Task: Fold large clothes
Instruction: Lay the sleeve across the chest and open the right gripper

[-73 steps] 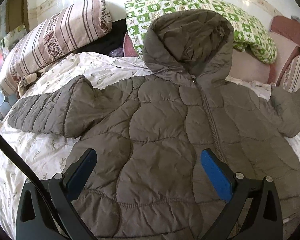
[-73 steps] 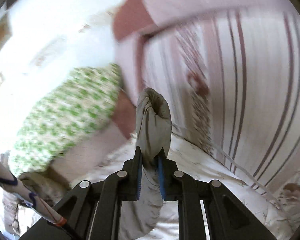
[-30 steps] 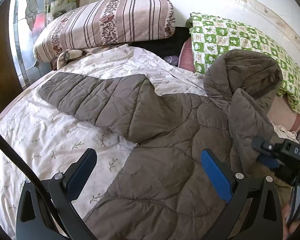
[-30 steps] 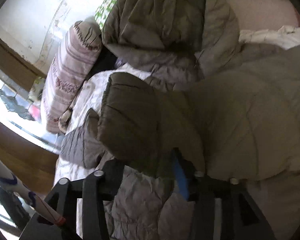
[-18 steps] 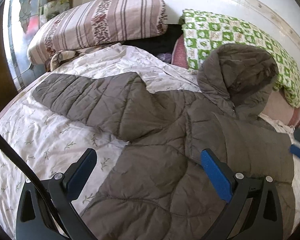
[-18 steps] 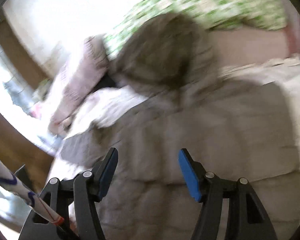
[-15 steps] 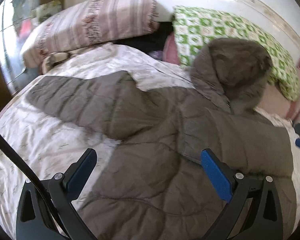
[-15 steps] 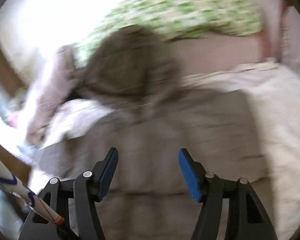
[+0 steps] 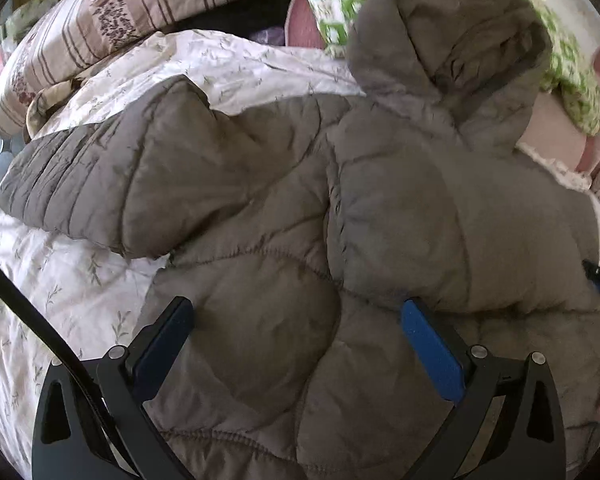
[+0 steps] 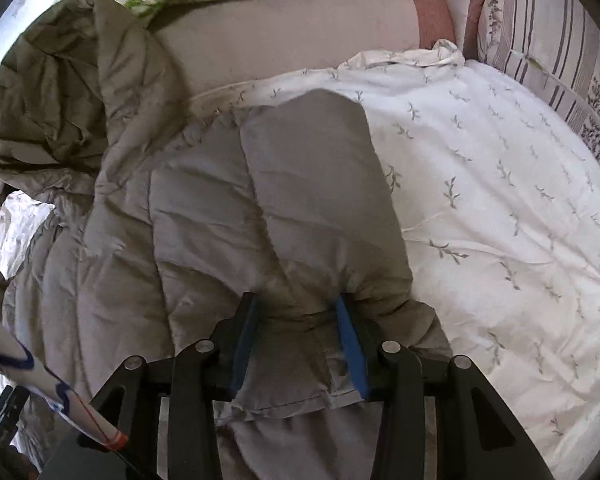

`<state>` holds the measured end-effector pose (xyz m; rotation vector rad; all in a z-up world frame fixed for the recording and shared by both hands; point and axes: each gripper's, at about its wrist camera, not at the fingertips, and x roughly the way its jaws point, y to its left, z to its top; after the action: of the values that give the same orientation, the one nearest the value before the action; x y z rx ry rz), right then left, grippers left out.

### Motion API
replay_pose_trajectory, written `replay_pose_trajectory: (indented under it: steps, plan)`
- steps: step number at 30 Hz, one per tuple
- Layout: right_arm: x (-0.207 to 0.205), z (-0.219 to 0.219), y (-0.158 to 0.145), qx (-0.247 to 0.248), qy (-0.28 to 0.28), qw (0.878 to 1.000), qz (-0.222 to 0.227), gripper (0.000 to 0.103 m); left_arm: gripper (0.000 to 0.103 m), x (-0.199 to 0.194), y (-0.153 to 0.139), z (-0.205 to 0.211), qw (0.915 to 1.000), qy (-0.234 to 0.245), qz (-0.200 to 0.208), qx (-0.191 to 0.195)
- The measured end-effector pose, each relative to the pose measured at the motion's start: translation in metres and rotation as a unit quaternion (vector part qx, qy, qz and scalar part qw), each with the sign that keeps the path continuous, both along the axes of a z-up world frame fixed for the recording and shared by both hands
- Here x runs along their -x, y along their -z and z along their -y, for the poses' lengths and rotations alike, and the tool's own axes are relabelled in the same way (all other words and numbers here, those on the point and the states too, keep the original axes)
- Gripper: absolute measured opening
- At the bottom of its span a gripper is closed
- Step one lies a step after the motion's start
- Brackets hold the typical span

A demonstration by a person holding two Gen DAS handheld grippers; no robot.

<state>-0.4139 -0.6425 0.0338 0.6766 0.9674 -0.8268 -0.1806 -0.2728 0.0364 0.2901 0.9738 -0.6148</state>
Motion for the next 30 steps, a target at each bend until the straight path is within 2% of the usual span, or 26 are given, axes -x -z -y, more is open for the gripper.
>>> replay_pose_trajectory:
  steps: [3,4,7,10,13,14,18,21,24,29,30]
  plan:
    - [-0.002,-0.003,-0.006,0.005,-0.001,1.000,-0.007,0.044,0.103,0.010,0.000,0.008,0.9995,0.016,0.023,-0.018]
    - [-0.001,-0.008,-0.014,0.007,0.000,1.000,0.003,0.045,0.103,0.011,-0.002,0.007,0.9994,0.019,0.024,-0.016]
    - [0.014,-0.031,-0.044,-0.002,-0.009,0.998,0.069,0.045,0.103,0.019,-0.016,0.004,0.9990,0.032,0.027,0.013]
    - [0.025,-0.061,-0.064,-0.003,-0.014,0.996,0.087,0.046,0.103,0.023,-0.028,0.002,0.9979,0.036,0.040,0.035]
    - [0.032,-0.100,-0.076,0.016,-0.038,0.994,0.097,0.053,0.103,0.026,-0.030,0.000,0.9977,0.039,0.040,0.038]
    - [0.032,-0.107,-0.076,0.023,-0.045,0.994,0.096,0.057,0.103,0.027,-0.029,0.000,0.9978,0.041,0.037,0.037]
    - [0.018,-0.117,-0.065,0.045,-0.074,0.993,0.082,0.057,0.103,0.030,-0.025,-0.001,0.9980,0.041,0.035,0.032]
    - [0.016,-0.110,-0.055,0.031,-0.069,0.993,0.086,0.057,0.103,0.030,-0.026,-0.001,0.9977,0.039,0.049,0.027]
    - [0.012,-0.097,-0.048,0.051,-0.055,0.995,0.066,0.057,0.103,0.026,-0.024,-0.001,0.9979,0.032,0.050,0.026]
    - [0.016,-0.072,-0.009,-0.015,-0.033,0.999,0.034,0.057,0.103,0.021,-0.011,0.002,0.9989,0.031,0.035,0.004]
    - [0.016,-0.073,-0.009,-0.015,-0.033,0.999,0.034,0.057,0.103,0.020,-0.009,0.003,0.9989,0.032,0.033,0.000]
